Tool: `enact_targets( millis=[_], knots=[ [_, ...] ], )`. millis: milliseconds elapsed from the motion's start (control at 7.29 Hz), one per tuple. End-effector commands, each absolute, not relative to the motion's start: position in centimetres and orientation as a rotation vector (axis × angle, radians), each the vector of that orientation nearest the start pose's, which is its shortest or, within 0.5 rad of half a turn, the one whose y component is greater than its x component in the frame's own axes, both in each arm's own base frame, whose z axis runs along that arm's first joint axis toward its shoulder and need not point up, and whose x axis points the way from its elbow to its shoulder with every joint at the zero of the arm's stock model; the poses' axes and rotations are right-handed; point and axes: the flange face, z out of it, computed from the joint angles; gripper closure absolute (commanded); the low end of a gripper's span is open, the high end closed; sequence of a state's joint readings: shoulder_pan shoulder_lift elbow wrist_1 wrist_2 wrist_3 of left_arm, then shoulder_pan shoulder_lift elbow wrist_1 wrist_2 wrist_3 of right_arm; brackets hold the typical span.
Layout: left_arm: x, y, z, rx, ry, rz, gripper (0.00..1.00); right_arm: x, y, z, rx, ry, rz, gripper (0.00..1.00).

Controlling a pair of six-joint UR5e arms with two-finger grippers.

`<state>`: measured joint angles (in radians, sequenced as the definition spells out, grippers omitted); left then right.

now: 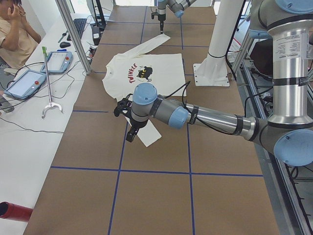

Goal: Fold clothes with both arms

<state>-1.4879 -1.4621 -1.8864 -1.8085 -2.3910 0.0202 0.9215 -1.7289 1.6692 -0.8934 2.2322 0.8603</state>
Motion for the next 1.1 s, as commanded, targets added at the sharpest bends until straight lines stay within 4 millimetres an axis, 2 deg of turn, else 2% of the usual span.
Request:
enact_targets(
  millis=[0, 137, 274, 412, 686, 823, 960],
  knots=[
    [-2.2, -46.0, 52.3, 0.394, 0.821, 0.279, 0.00, -22.0, -40.0, 61.4, -0.013, -0.870, -0.019, 0.31],
    [-2.2, -46.1, 52.7, 0.389, 0.821, 0.278, 0.00, -22.0, -40.0, 61.6, -0.015, -0.868, -0.018, 0.55],
    [-2.2, -46.1, 52.7, 0.389, 0.821, 0.279, 0.00, -22.1, -40.1, 61.5, -0.015, -0.871, -0.023, 0.95],
    [-2.2, -46.0, 52.5, 0.392, 0.821, 0.280, 0.00, -22.1, -40.0, 61.5, -0.016, -0.873, -0.027, 1.00],
    [-2.2, -46.0, 52.4, 0.393, 0.821, 0.280, 0.00, -22.0, -39.8, 61.0, -0.035, -0.895, -0.029, 1.00],
    [-2.2, -46.0, 52.4, 0.393, 0.821, 0.280, 0.00, -22.7, -39.7, 57.0, -0.061, -0.981, -0.054, 1.00],
    [-2.2, -46.0, 52.5, 0.391, 0.821, 0.278, 0.00, -23.8, -42.0, 51.2, -0.077, -1.043, 0.044, 1.00]
  ],
)
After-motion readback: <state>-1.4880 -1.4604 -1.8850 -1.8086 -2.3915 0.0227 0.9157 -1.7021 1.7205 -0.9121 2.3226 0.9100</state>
